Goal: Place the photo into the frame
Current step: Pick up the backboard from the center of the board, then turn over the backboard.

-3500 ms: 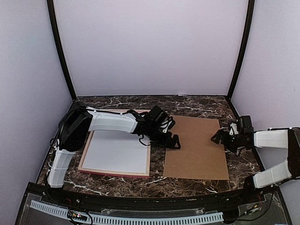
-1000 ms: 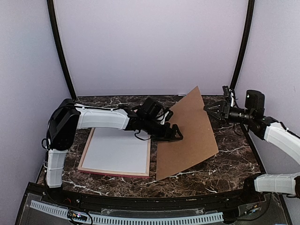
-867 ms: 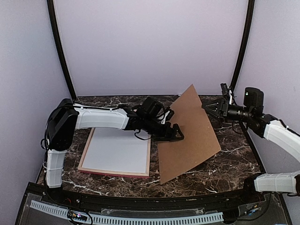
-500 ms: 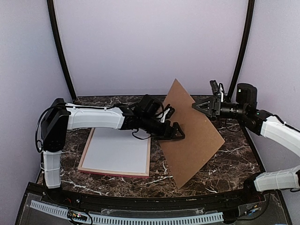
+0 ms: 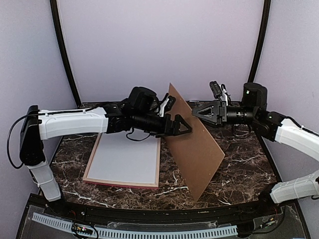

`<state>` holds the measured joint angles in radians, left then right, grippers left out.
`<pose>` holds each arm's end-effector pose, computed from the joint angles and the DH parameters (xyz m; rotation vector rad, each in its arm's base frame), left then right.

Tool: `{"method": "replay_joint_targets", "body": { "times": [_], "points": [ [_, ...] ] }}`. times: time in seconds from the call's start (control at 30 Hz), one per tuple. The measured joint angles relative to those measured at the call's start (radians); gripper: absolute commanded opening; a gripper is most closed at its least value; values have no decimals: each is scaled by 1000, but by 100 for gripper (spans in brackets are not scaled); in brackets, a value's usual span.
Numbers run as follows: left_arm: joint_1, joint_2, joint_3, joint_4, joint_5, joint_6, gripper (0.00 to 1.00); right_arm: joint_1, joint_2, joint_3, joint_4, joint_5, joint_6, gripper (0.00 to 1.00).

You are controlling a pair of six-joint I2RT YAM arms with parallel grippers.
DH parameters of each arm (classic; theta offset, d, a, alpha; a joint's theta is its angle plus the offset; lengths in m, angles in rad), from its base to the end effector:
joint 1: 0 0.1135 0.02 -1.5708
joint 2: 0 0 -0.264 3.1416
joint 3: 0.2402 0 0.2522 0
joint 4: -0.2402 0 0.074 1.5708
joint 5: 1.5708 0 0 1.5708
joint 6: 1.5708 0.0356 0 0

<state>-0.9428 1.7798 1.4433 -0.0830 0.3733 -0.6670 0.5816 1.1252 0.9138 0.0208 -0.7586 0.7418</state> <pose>0.2384 -0.3505 0.3039 0.5784 2.1754 -1.3376 0.2007 0.1613 0.3401 -0.4736 1.9542 1.5695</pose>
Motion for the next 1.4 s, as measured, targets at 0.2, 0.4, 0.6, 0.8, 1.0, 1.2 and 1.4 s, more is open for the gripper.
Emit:
{"method": "replay_joint_targets", "body": {
  "times": [0.2, 0.4, 0.6, 0.8, 1.0, 1.2, 1.4],
  "points": [
    [24, -119, -76, 34, -16, -19, 99, 53, 32, 30, 2, 17, 0, 72],
    [41, -192, -91, 57, -23, -38, 99, 90, 80, 37, 3, 24, 0, 72],
    [61, -209, -94, 105, -18, -69, 99, 129, 113, 48, 16, 27, 2, 72],
    [89, -209, -116, 121, -16, -102, 92, 158, 131, 64, 42, 26, 3, 72],
    [99, -212, -138, 102, -60, -111, 79, 172, 146, 66, 56, 26, 4, 72],
    [101, -245, -147, 28, -119, -103, 61, 172, 157, 66, 48, 39, -10, 72],
    [108, -280, -192, 9, -152, -105, 46, 159, 167, 66, 23, 53, -33, 72]
  ]
}}
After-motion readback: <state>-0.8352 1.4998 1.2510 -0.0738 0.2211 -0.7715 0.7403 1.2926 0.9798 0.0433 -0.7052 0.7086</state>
